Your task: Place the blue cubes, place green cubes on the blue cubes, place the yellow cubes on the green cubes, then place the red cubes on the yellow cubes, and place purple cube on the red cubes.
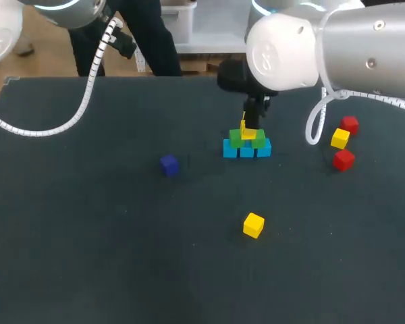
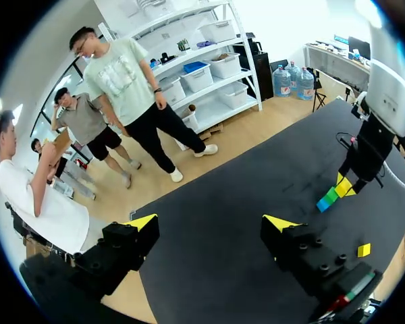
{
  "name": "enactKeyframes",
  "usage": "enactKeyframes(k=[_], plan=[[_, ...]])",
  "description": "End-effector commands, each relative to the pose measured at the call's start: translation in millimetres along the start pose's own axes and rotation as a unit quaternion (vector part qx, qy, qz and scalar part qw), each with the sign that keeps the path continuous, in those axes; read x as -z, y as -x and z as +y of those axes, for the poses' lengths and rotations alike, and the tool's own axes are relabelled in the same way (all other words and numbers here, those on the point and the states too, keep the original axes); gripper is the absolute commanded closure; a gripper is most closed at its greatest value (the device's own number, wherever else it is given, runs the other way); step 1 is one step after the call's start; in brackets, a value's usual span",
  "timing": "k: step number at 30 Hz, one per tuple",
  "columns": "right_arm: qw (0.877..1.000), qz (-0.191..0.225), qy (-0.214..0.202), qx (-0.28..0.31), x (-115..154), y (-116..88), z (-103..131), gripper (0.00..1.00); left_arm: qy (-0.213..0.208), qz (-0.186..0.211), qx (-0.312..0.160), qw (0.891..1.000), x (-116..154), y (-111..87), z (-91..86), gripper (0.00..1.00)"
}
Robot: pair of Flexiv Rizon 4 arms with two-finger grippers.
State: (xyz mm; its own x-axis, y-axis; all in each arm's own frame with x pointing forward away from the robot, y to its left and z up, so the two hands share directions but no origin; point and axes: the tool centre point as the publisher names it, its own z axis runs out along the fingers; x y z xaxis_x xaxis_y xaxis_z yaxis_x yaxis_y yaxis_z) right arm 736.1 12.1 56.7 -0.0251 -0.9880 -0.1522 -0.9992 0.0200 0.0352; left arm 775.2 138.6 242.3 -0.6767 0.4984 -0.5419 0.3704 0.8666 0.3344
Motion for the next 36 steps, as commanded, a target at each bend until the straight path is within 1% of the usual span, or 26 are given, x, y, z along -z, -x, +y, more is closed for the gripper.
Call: enactKeyframes(k=[1, 5, 8, 13, 15, 16, 25, 29, 36], plan=[[1.0, 0.0, 0.001, 0.0, 0, 1, -2, 0.73, 0.0, 0.0, 0.0, 1.0, 0, -0.5, 0.4, 0.0], [1.0, 0.002, 0.002, 0.0, -1, 1, -3, 0.73, 0.0, 0.0, 0.0, 1.0, 0, -0.5, 0.4, 0.0], [1.0, 0.004, 0.003, 0.0, -2, 1, -4, 0.71, 0.0, 0.0, 0.0, 1.0, 0, -0.5, 0.4, 0.0], [1.0, 0.004, 0.005, 0.001, -3, 1, -5, 0.51, 0.0, 0.0, 0.0, 1.0, 0, -0.5, 0.4, 0.0], [1.0, 0.005, 0.004, 0.001, -3, 1, -5, 0.13, 0.0, 0.0, 0.0, 1.0, 0, -0.5, 0.4, 0.0], [1.0, 0.005, 0.004, 0.001, -3, 1, -5, 0.0, 0.0, 0.0, 0.0, 1.0, 0, -0.5, 0.4, 0.0], [1.0, -0.002, 0.0, -0.001, -3, -1, -4, 0.0, 0.0, 0.0, 0.0, 1.0, 0, -0.5, 0.4, 0.0], [1.0, -0.007, -0.013, -0.006, 5, -5, 2, 0.0, 0.0, 0.0, 0.0, 1.0, 0, -0.5, 0.4, 0.0], [0.999, -0.009, -0.029, -0.031, 19, -29, 11, 0.0, 0.0, 0.0, 0.0, 1.0, 0, -0.5, 0.4, 0.0]])
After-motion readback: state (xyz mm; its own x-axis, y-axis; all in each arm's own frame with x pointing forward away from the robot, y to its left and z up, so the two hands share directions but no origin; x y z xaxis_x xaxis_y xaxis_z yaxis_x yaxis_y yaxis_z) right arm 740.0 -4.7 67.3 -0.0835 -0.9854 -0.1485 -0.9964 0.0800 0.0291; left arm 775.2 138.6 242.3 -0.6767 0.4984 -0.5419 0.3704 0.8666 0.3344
